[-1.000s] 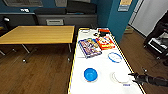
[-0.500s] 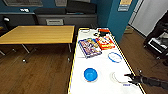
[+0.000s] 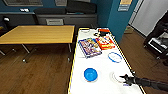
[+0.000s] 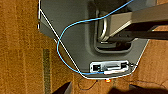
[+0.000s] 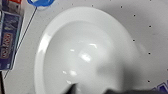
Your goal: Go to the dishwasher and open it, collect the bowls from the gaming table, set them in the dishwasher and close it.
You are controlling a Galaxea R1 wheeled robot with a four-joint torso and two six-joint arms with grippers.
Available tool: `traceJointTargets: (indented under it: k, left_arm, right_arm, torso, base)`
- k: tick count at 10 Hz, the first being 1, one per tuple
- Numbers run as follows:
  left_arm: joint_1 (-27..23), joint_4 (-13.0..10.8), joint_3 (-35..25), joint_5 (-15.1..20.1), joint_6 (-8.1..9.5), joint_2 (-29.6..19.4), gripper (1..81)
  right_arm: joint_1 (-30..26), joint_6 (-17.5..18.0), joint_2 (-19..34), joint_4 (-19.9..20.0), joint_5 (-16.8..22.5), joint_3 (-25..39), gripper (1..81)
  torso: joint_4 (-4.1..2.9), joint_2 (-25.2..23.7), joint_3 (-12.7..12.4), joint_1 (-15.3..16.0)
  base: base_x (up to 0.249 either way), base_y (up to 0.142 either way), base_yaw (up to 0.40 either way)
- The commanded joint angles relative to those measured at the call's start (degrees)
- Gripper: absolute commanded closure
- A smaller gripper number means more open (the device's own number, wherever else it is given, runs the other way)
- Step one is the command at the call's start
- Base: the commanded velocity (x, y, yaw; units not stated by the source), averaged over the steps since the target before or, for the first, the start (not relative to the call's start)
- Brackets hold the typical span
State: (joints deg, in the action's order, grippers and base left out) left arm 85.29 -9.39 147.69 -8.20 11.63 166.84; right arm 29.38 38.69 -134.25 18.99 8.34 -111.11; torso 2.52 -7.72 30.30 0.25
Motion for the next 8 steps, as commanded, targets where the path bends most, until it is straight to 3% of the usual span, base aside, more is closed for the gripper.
traceJointTargets:
  k: [1, 2, 4, 5, 7, 8]
  left_arm:
    - [0.2, 0.4, -0.1, 4.0, -0.12, -0.5, 1.0]
    - [0.2, 0.4, -0.1, 4.0, -0.12, -0.5, 1.0]
    - [0.2, 0.3, -0.1, 4.0, -0.12, -0.6, 1.0]
    - [0.2, 0.2, -0.1, 4.0, -0.12, -0.6, 1.0]
    - [0.1, 0.0, -0.1, 3.9, -0.12, -0.5, 1.0]
    - [-0.1, -0.4, -0.1, 3.9, -0.12, -0.5, 1.0]
  right_arm:
    - [-6.0, -0.5, 1.5, 0.1, -0.6, -0.5, 81.1]
    - [-5.5, 0.7, 1.9, 0.2, -2.6, -0.2, 81.1]
    - [-6.3, 1.9, 6.5, 0.3, -1.8, 2.9, 81.1]
    - [-8.1, 1.8, 12.1, -0.7, 1.0, 7.4, 81.1]
    - [-8.9, 1.0, 26.4, -3.2, 10.8, 19.0, 81.1]
    - [-8.6, -1.7, 32.2, -5.7, 13.3, 25.1, 81.1]
  torso:
    - [0.0, 0.0, 0.0, 0.0]
    - [0.0, 0.0, 0.0, 0.0]
    - [0.0, 0.0, 0.0, 0.0]
    - [0.0, 0.0, 0.0, 0.0]
    - [0.0, 0.0, 0.0, 0.0]
    - [0.0, 0.0, 0.1, 0.0]
  base:
    - [0.0, 0.0, 0.0]
    - [0.0, 0.0, 0.0]
    - [0.0, 0.0, 0.0]
    - [0.0, 0.0, 0.0]
    - [0.0, 0.0, 0.0]
    - [0.0, 0.0, 0.0]
